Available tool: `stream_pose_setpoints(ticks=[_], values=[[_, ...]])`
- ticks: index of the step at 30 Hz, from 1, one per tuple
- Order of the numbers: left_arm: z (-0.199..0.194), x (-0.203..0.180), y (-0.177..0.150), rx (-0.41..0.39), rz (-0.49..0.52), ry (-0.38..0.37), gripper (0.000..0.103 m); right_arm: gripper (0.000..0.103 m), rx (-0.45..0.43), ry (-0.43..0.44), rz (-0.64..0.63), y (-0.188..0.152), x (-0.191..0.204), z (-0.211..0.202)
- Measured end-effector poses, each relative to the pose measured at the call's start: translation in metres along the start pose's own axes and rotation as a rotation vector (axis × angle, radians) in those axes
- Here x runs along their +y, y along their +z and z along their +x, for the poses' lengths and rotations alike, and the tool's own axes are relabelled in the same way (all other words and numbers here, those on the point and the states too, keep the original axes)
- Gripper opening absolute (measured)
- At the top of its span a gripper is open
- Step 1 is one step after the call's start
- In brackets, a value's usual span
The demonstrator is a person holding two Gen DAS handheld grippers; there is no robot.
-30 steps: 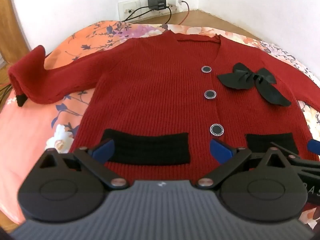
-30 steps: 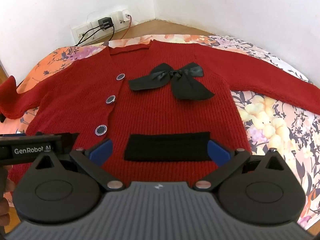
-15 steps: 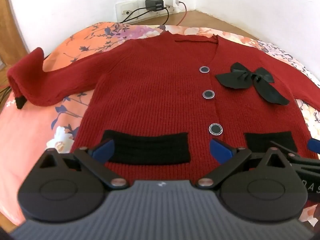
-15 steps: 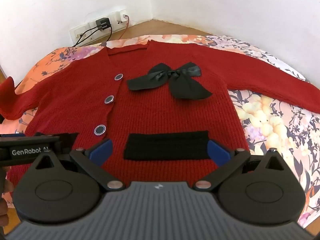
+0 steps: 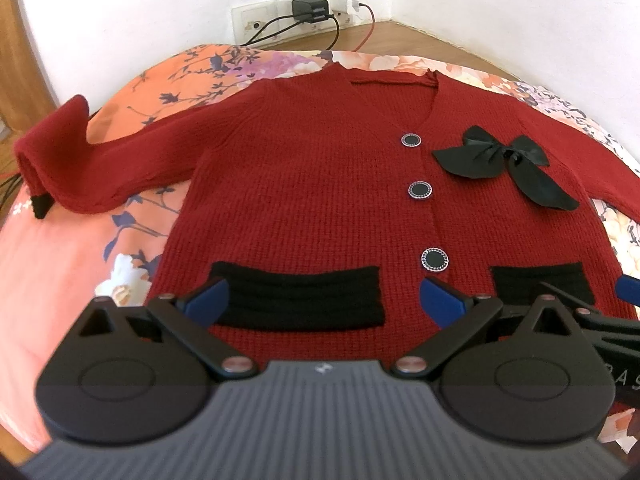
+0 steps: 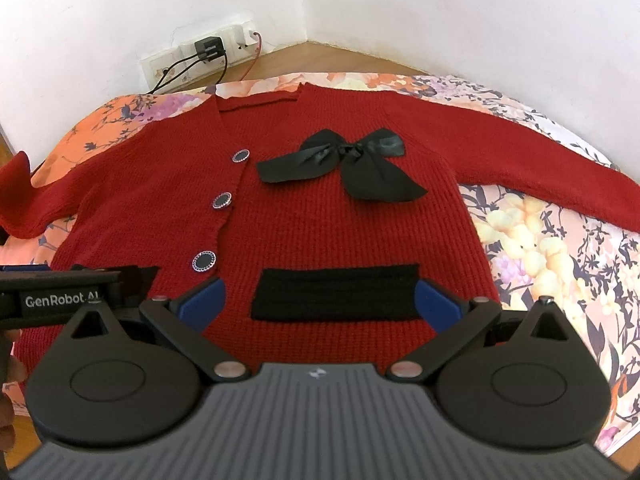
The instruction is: Fold small clothes
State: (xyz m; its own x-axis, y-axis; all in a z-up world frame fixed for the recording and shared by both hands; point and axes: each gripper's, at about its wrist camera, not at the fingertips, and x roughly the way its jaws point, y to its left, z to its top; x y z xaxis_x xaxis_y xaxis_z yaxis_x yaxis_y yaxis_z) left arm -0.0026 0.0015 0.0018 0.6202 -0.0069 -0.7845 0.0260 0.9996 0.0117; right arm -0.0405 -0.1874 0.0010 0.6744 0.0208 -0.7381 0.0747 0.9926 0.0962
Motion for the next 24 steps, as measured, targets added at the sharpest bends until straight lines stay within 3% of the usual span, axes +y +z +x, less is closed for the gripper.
stream_pose_setpoints(ticks=[24], values=[[-0.0008, 0.0037, -0.0012, 0.004, 0.0, -0.002, 0.103, 0.103, 0.002, -0.01, 0.004, -0.001, 0.0009, -0.0008]])
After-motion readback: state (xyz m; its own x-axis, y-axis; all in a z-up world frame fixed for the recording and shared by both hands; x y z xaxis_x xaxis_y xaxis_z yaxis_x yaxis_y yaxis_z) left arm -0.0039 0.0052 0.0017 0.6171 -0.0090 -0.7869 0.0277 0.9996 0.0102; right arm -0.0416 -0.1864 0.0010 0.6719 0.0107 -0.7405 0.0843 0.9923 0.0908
